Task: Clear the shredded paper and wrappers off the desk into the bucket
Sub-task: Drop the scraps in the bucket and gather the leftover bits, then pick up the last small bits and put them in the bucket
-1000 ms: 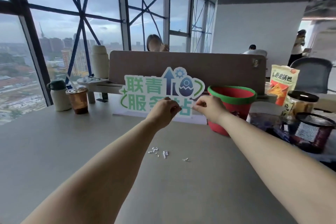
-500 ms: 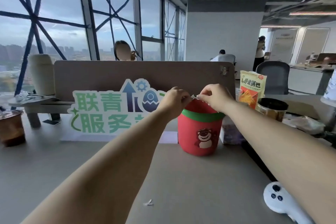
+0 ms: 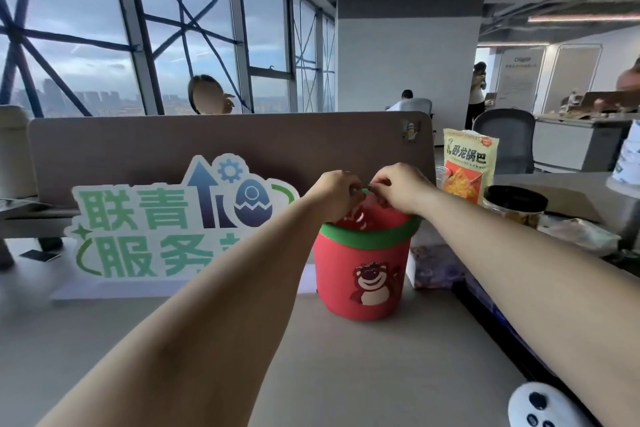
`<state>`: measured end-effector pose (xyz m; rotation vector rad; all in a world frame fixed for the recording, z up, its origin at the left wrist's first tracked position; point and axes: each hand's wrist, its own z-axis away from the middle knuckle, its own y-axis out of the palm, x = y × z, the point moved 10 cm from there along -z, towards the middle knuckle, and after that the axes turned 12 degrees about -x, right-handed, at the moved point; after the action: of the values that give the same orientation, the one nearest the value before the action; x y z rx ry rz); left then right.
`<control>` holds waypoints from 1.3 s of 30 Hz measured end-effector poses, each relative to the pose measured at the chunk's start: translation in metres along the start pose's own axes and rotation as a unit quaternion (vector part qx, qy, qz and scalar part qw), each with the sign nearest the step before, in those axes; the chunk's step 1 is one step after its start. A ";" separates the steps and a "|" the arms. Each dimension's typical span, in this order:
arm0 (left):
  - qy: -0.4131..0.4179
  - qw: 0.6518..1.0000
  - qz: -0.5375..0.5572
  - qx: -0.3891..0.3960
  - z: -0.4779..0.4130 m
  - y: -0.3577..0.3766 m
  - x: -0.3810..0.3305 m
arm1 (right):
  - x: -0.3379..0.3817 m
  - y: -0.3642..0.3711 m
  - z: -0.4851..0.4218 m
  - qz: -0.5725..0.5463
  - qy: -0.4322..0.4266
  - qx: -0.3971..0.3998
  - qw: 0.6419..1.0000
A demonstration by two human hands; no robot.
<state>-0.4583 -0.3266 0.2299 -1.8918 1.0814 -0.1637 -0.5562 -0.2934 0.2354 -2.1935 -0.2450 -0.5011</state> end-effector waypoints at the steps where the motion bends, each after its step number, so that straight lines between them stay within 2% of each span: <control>1: -0.001 1.000 -0.004 0.010 0.001 0.002 -0.001 | 0.001 0.000 0.000 0.002 -0.002 0.004 1.000; 6: 0.027 0.999 -0.015 0.029 0.004 -0.001 -0.009 | 0.008 -0.003 0.004 0.007 -0.013 0.020 1.000; 11: 0.057 0.996 -0.026 0.056 0.012 -0.005 -0.019 | 0.010 -0.005 0.009 -0.029 0.012 0.039 0.999; 14: 0.062 0.997 -0.034 0.044 0.017 -0.014 -0.020 | 0.014 -0.008 0.014 -0.034 0.021 0.048 0.998; 18: 0.040 0.998 -0.039 0.022 0.036 -0.039 -0.009 | 0.026 -0.018 0.027 -0.038 0.017 0.038 0.998; 22: 0.010 0.999 -0.026 -0.031 0.075 -0.085 0.006 | 0.063 -0.031 0.056 -0.019 -0.029 0.042 0.999; 29: -0.080 0.994 -0.018 -0.067 0.194 -0.132 0.060 | 0.129 -0.018 0.136 -0.055 -0.053 0.066 0.995; 33: -0.135 0.988 -0.070 -0.028 0.287 -0.129 0.109 | 0.141 0.052 0.209 -0.079 -0.031 0.164 0.983; 36: -0.199 0.976 -0.088 0.009 0.351 -0.130 0.146 | 0.150 0.100 0.259 -0.039 -0.047 0.266 0.962; 39: -0.250 0.963 -0.095 0.031 0.399 -0.132 0.175 | 0.153 0.126 0.291 -0.013 -0.052 0.304 0.951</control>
<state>-0.0694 -0.1713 0.0521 -1.8408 0.5470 0.1671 -0.2972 -0.1428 0.0512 -1.6147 -0.4249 -0.2724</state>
